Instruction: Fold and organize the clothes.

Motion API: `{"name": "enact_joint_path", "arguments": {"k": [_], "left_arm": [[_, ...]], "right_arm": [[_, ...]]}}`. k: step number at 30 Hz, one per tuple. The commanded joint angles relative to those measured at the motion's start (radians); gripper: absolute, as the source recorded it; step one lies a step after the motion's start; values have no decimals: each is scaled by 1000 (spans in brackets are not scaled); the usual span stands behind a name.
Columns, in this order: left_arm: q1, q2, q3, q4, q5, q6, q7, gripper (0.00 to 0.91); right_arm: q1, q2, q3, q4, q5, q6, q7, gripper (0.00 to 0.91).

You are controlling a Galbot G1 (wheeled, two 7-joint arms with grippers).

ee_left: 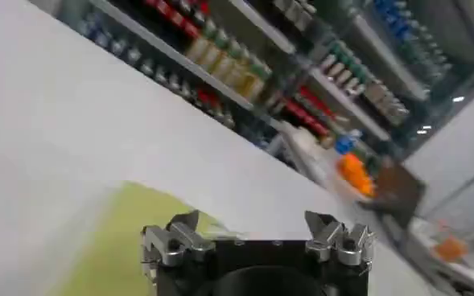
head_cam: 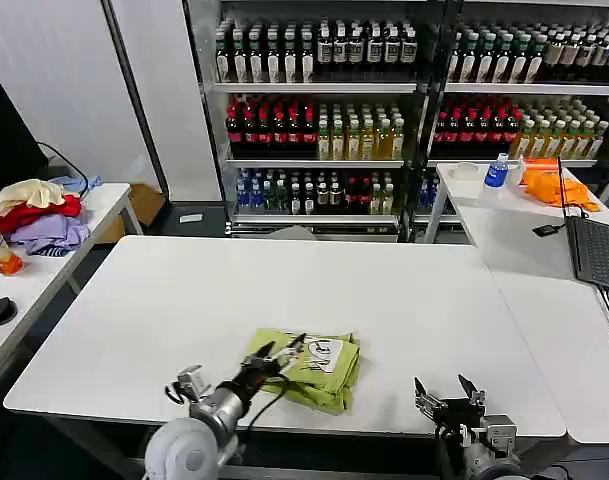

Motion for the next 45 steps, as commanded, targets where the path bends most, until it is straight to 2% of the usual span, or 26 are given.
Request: {"name": "enact_joint_path", "arguments": {"k": [1,6,11,18,19,20,21,22,23,24,25,27,31,40,45], "left_arm": [[-4,78,-79,115,116,-27,4,907],[-29,35,-32,166,167,-33,25,907],[-44,23,-3,200,178,-30,42,907],[-16,12,12,146,85,17,56,907],[-17,8,9,143,64,21,56,736],[-18,7,8,141,46,21,56,655],[-22,3,5,140,25,25,58,534],[-26,2,5,141,4,24,60,484],[-28,1,4,142,-2,23,62,393],[-34,0,3,149,-14,21,65,353],[-37,0,1,157,-26,19,66,252],[-47,-3,-8,177,-66,18,64,202],[-54,-2,-27,204,-140,18,66,161],[-54,-16,-54,206,-257,33,78,151],[-48,-25,-85,171,-311,32,76,71]], "right_arm": [[1,2,-4,1,-4,-1,1,907],[-3,5,-5,8,-9,-3,1,907],[-15,2,12,15,-8,-3,0,907],[-22,0,25,19,-7,-2,0,907],[-21,0,25,18,-6,-3,0,907],[-21,0,25,19,-6,-2,0,907],[-21,1,25,19,-6,-3,0,907],[-20,1,24,18,-7,-3,0,907],[-20,2,23,18,-7,-3,0,907],[-20,3,22,18,-7,-3,1,907],[-20,4,21,18,-8,-4,1,907],[-20,5,19,19,-8,-4,1,907],[-24,5,19,20,-8,-4,2,907],[-29,3,22,26,-8,-5,2,907],[-33,1,25,33,-6,-6,2,907]]}}
